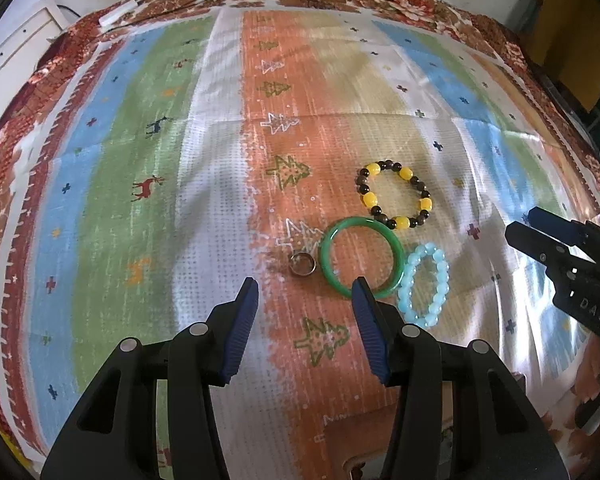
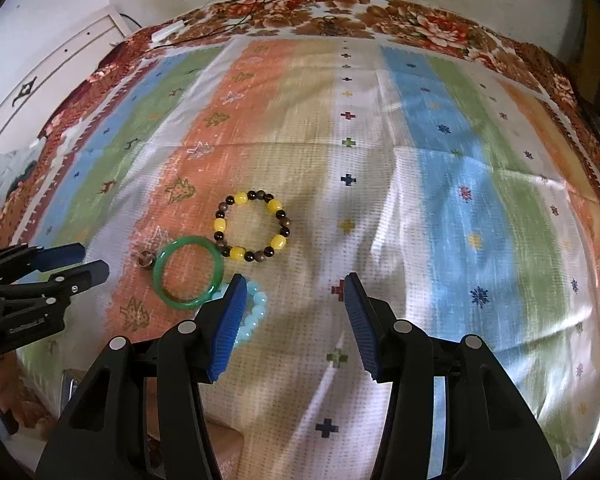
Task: Organize jewelry
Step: 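Move both tools back toward the silver ring and yellow-black bracelet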
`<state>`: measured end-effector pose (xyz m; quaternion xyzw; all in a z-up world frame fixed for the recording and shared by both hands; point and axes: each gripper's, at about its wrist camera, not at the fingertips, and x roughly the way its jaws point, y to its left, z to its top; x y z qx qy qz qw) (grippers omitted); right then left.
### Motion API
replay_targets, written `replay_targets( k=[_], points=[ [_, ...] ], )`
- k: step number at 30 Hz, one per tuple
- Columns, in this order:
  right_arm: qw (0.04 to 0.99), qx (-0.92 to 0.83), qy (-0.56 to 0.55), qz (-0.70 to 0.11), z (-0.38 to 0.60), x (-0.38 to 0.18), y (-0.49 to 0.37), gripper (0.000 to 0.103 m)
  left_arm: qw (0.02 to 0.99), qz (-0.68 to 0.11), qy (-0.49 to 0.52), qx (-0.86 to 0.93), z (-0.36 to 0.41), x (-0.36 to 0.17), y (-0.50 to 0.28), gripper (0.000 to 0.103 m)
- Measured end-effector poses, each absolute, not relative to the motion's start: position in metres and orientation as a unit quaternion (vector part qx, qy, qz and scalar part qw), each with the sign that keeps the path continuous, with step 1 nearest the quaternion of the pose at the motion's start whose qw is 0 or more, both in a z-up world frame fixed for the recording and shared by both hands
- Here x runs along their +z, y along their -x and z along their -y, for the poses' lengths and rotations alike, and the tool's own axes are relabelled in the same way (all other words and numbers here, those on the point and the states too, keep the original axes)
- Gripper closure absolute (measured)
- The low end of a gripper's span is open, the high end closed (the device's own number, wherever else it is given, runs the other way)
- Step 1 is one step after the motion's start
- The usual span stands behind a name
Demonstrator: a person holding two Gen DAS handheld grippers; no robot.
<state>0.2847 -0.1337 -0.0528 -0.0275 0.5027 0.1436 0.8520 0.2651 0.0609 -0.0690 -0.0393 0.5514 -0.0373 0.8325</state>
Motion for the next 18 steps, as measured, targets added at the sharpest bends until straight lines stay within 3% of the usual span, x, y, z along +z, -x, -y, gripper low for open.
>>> replay_targets(
  k=[18],
  points=[
    [0.841, 0.132, 0.028, -0.523, 0.124, -0.081, -0.318, 0.053, 0.811, -0.583, 0.033, -0.031, -0.062, -0.097, -0.296, 0.054]
  ],
)
